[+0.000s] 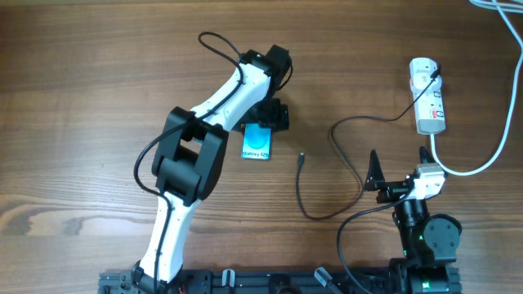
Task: Plug charger to phone and switch on socket
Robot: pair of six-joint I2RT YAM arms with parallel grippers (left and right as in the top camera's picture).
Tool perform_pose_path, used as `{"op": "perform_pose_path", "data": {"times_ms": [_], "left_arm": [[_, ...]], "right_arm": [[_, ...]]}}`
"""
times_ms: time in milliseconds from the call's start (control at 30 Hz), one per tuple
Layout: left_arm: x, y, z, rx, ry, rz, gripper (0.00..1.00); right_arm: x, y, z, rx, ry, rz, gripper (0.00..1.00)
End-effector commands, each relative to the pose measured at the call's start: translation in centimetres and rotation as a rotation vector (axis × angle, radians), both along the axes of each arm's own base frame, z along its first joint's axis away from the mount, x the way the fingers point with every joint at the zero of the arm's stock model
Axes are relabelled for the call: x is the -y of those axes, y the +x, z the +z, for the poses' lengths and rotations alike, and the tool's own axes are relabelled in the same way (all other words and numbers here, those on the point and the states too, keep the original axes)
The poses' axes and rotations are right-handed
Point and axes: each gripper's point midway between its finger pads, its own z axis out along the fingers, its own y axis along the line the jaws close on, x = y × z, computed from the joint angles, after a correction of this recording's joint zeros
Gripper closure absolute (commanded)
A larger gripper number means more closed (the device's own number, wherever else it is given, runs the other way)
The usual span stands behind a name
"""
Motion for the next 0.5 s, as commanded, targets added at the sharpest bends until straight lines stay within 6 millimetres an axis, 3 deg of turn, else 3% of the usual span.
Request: {"op": "perform_pose_path", "data": {"times_ms": [0, 167, 300, 467], "left_arm": [[0.1, 0.1, -0.4, -0.009, -0.004, -0.022, 0.0], [-0.5, -0.2, -0.4, -0.035, -0.003, -0.026, 0.0], [0.4, -1.0, -0.4, -0.078, -0.069, -0.081, 0.0], [-0.1, -1.4, -1.9, -0.081, -0.065, -0.1, 0.0]], "right_arm": [[0.2, 0.0, 0.1, 0.009, -0.012, -0.008, 0.0], [0.2, 0.0, 0.1, 0.008, -0.012, -0.008, 0.0], [0.2, 0.0, 0.1, 0.008, -0.012, -0.008, 0.0], [0.2, 0.0, 0.1, 0.008, -0.012, -0.008, 0.0]]}}
